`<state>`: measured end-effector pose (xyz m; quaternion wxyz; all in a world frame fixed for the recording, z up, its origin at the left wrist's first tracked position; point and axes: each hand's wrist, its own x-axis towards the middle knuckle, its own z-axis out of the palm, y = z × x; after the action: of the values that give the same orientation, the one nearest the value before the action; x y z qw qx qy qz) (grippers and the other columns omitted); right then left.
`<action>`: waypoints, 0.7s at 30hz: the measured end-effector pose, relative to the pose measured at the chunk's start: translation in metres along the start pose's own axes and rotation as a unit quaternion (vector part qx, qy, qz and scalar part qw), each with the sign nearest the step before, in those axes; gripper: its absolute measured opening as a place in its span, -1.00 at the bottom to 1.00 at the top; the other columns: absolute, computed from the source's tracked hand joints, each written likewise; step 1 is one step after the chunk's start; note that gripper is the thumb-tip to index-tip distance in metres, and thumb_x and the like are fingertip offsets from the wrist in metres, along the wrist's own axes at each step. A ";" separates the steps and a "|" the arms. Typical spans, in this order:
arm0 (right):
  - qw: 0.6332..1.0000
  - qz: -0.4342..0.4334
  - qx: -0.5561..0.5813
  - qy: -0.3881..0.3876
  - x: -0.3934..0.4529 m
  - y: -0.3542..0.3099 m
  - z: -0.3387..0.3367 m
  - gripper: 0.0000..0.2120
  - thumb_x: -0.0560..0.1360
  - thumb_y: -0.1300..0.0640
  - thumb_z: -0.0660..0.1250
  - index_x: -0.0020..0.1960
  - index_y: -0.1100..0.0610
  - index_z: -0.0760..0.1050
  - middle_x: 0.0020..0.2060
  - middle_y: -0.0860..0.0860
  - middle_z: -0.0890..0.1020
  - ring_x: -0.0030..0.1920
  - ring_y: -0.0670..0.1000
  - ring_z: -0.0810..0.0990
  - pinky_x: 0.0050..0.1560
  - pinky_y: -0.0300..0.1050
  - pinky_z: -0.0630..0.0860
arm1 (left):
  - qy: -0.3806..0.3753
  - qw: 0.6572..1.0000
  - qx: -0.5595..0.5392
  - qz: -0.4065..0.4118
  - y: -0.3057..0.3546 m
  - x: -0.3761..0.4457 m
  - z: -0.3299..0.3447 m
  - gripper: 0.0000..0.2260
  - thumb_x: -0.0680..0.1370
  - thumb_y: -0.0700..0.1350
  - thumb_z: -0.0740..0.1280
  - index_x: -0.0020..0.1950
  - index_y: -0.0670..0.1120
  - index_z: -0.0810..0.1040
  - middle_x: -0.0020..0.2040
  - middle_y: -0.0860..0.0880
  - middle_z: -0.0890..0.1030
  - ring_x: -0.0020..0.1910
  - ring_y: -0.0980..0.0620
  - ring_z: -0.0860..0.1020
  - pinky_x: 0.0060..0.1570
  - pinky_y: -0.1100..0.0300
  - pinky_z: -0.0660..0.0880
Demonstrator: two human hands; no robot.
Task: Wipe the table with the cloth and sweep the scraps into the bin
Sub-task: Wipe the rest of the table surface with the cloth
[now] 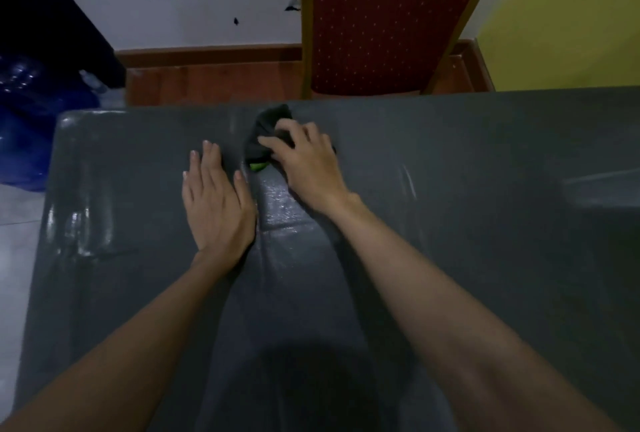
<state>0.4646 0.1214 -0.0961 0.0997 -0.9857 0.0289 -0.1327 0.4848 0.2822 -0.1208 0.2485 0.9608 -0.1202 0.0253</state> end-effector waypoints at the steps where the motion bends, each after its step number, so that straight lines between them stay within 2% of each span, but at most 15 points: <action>1: 0.999 -0.046 -0.008 -0.014 0.008 0.012 -0.004 -0.69 0.52 0.12 0.36 0.26 -0.05 0.55 0.22 0.07 0.54 0.08 0.19 0.50 -0.05 0.08 0.48 | 0.000 1.000 0.001 0.004 0.000 0.000 -0.001 -0.50 0.66 -0.02 0.03 0.58 -0.15 0.11 0.59 -0.07 0.18 0.59 -0.03 0.06 0.54 0.06 -0.06; 2: 0.999 -0.034 -0.014 -0.008 0.010 0.032 -0.004 -0.69 0.53 0.11 0.34 0.26 -0.08 0.55 0.24 0.06 0.53 0.09 0.20 0.50 -0.03 0.08 0.47 | -0.001 1.000 0.001 0.006 0.000 0.000 -0.002 -0.50 0.66 -0.03 0.04 0.58 -0.15 0.10 0.59 -0.07 0.18 0.59 -0.03 0.06 0.54 0.07 -0.07; 4: 0.990 0.130 -0.046 0.027 0.005 0.076 -0.012 -0.67 0.55 0.12 0.28 0.29 -0.10 0.52 0.27 0.08 0.50 0.13 0.21 0.48 0.04 0.10 0.49 | -0.009 1.000 0.005 0.007 0.002 -0.001 -0.003 -0.50 0.67 -0.03 0.03 0.59 -0.15 0.09 0.60 -0.05 0.16 0.59 -0.02 0.04 0.55 0.05 -0.06; 5: 0.959 0.270 -0.057 0.063 0.002 0.095 -0.019 -0.68 0.57 0.13 0.26 0.30 -0.08 0.50 0.28 0.10 0.47 0.16 0.22 0.45 0.09 0.13 0.48 | -0.012 1.000 0.012 0.005 0.004 -0.002 -0.003 -0.50 0.67 -0.02 0.02 0.59 -0.15 0.08 0.60 -0.05 0.14 0.59 -0.02 0.03 0.55 0.03 -0.05; 6: 0.907 0.404 -0.055 0.105 0.005 0.104 -0.023 -0.69 0.58 0.13 0.23 0.30 -0.05 0.49 0.29 0.12 0.44 0.19 0.22 0.43 0.13 0.15 0.46 | -0.014 1.000 0.019 0.003 0.006 -0.002 -0.002 -0.50 0.67 -0.01 0.01 0.59 -0.14 0.09 0.61 -0.05 0.13 0.60 -0.02 0.02 0.55 0.01 -0.05; 7: 0.858 0.494 -0.043 0.133 0.015 0.102 -0.022 -0.71 0.59 0.13 0.21 0.30 -0.02 0.48 0.28 0.13 0.43 0.20 0.22 0.42 0.15 0.14 0.44 | -0.016 1.000 0.026 0.001 0.007 -0.002 -0.001 -0.50 0.67 0.00 0.01 0.59 -0.14 0.10 0.61 -0.04 0.13 0.60 -0.01 0.01 0.55 0.00 -0.05; 8: 0.845 0.514 -0.027 0.142 0.026 0.088 -0.019 -0.71 0.58 0.13 0.21 0.29 0.01 0.49 0.27 0.14 0.43 0.19 0.22 0.42 0.15 0.13 0.44 | -0.017 0.999 0.032 0.000 0.008 -0.001 0.000 -0.50 0.67 0.01 0.01 0.58 -0.14 0.12 0.61 -0.04 0.12 0.60 -0.02 0.01 0.55 0.00 -0.06; 9: 0.879 0.460 -0.008 0.130 0.040 0.068 -0.012 -0.71 0.57 0.13 0.22 0.28 0.02 0.51 0.24 0.16 0.46 0.17 0.23 0.45 0.13 0.12 0.45 | -0.018 0.999 0.035 -0.002 0.008 0.000 0.000 -0.51 0.67 0.01 0.01 0.58 -0.15 0.13 0.61 -0.04 0.13 0.60 -0.02 0.01 0.55 0.01 -0.07; 11: 0.971 0.220 0.052 0.079 0.060 0.017 0.003 -0.70 0.56 0.13 0.27 0.28 0.02 0.53 0.19 0.16 0.51 0.09 0.22 0.50 0.07 0.10 0.48 | -0.020 0.999 0.037 -0.003 0.007 -0.001 0.000 -0.52 0.67 -0.01 0.02 0.57 -0.14 0.16 0.61 -0.04 0.13 0.60 -0.01 0.01 0.55 0.02 -0.07; 12: 0.993 0.102 0.042 0.029 0.063 -0.008 0.010 -0.70 0.56 0.10 0.28 0.28 0.00 0.53 0.18 0.14 0.53 0.07 0.20 0.50 0.03 0.08 0.48 | -0.022 0.999 0.038 0.000 0.006 -0.001 0.000 -0.52 0.67 -0.02 0.02 0.57 -0.15 0.16 0.61 -0.04 0.13 0.60 -0.01 0.02 0.55 0.03 -0.07; 13: 0.999 0.033 0.018 -0.013 0.063 -0.024 0.015 -0.70 0.57 0.07 0.28 0.29 -0.03 0.52 0.19 0.10 0.53 0.07 0.18 0.49 -0.01 0.05 0.48 | -0.023 0.999 0.039 0.003 0.005 -0.001 0.000 -0.52 0.67 -0.02 0.02 0.57 -0.15 0.15 0.61 -0.04 0.13 0.60 0.00 0.01 0.55 0.03 -0.07; 14: 0.999 0.007 -0.007 -0.031 0.061 -0.024 0.017 -0.69 0.58 0.05 0.26 0.31 -0.07 0.50 0.21 0.07 0.52 0.08 0.16 0.48 -0.03 0.03 0.47 | -0.021 0.999 0.039 0.005 0.004 -0.001 -0.001 -0.52 0.67 -0.02 0.02 0.57 -0.15 0.15 0.61 -0.05 0.13 0.60 0.00 0.01 0.55 0.04 -0.07; 15: 0.999 0.026 -0.021 -0.023 0.060 -0.009 0.014 -0.68 0.59 0.03 0.23 0.34 -0.10 0.47 0.23 0.05 0.51 0.11 0.14 0.46 -0.02 0.02 0.46 | -0.018 0.999 0.038 0.004 0.003 -0.001 -0.001 -0.52 0.67 -0.02 0.02 0.57 -0.15 0.15 0.61 -0.05 0.13 0.60 0.00 0.02 0.55 0.04 -0.07; 18: 0.969 0.237 -0.064 0.036 0.023 0.082 -0.006 -0.66 0.58 0.03 0.20 0.35 -0.11 0.45 0.28 0.08 0.48 0.18 0.18 0.46 0.07 0.07 0.49 | -0.012 0.999 0.034 0.001 0.005 0.000 0.000 -0.53 0.66 -0.01 0.03 0.56 -0.15 0.16 0.61 -0.05 0.14 0.60 0.00 0.01 0.55 0.06 -0.09; 21: 0.886 0.428 -0.152 0.091 -0.054 0.180 -0.051 -0.68 0.61 0.07 0.15 0.33 -0.11 0.46 0.31 0.13 0.43 0.22 0.26 0.42 0.14 0.15 0.43 | -0.013 0.999 0.034 0.003 0.007 -0.001 0.001 -0.51 0.66 0.02 0.02 0.55 -0.17 0.16 0.60 -0.07 0.13 0.60 -0.02 0.00 0.54 0.06 -0.11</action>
<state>0.3938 -0.0599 -0.0985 -0.0075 -0.8641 0.4770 -0.1604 0.4825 0.2765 -0.1184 0.2142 0.9686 -0.1252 0.0171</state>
